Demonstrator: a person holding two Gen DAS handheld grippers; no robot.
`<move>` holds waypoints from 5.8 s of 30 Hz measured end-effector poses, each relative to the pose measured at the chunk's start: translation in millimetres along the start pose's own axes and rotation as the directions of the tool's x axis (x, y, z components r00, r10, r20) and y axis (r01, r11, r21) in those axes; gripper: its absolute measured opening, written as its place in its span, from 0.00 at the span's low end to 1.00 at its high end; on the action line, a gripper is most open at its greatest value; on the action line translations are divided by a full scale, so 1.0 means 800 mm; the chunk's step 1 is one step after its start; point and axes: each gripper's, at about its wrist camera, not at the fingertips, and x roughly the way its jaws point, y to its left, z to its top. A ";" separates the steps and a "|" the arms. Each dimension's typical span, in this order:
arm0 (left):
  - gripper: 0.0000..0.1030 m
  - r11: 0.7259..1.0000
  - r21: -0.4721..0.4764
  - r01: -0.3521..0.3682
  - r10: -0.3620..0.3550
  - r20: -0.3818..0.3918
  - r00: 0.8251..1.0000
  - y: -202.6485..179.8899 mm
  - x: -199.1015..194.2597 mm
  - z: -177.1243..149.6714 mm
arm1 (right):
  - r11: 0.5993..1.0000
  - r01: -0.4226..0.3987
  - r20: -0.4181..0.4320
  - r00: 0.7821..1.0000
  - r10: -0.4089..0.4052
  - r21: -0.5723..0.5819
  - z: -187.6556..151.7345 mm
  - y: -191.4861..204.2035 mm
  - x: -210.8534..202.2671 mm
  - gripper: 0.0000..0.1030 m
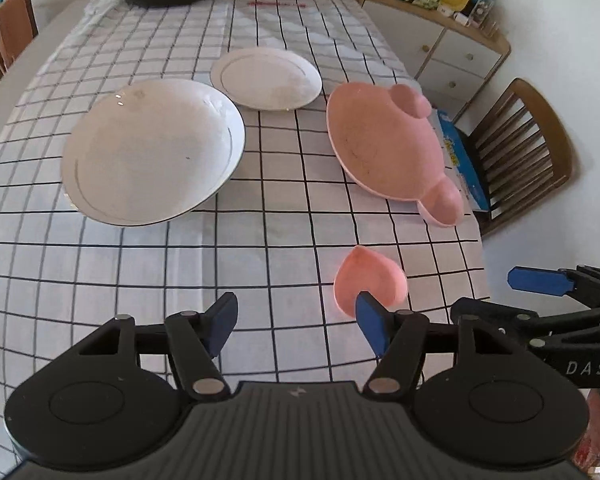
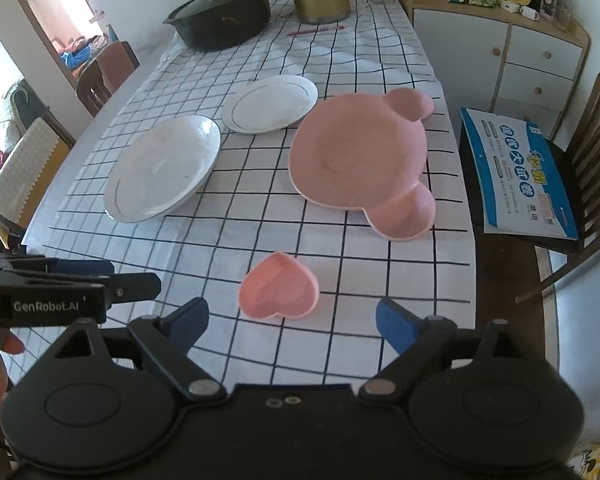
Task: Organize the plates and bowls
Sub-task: 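Move both grippers to the pink heart dish and close on its rim, then carry the pink heart dish back over the pink bowl with both grippers, then lower the pink heart dish into the pink bowl with both grippers, then open both grippers and release the pink heart dish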
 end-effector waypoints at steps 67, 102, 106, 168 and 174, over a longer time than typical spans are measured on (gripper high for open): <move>0.07 0.993 0.060 0.104 -0.094 -0.145 0.985 -0.026 0.078 0.013 | 1.000 -0.016 -0.124 0.992 0.019 0.027 0.019 -0.005 0.075 0.01; 0.07 0.984 0.083 0.155 -0.146 -0.111 0.983 0.008 -0.059 -0.078 | 0.996 -0.039 -0.074 0.996 0.044 0.074 -0.061 0.086 -0.041 0.02; 0.07 0.985 0.089 0.150 -0.138 -0.128 0.982 0.011 -0.060 -0.090 | 0.997 -0.037 -0.083 0.996 0.043 0.073 -0.074 0.092 -0.041 0.02; 0.44 0.976 0.161 0.146 -0.141 -0.044 0.989 0.017 -0.095 -0.116 | 0.999 -0.050 -0.025 0.998 0.050 -0.011 -0.101 0.120 -0.076 0.37; 0.58 0.983 0.108 0.147 -0.152 0.040 0.988 0.035 -0.124 -0.112 | 0.998 -0.056 0.040 0.998 0.056 -0.012 -0.096 0.130 -0.101 0.57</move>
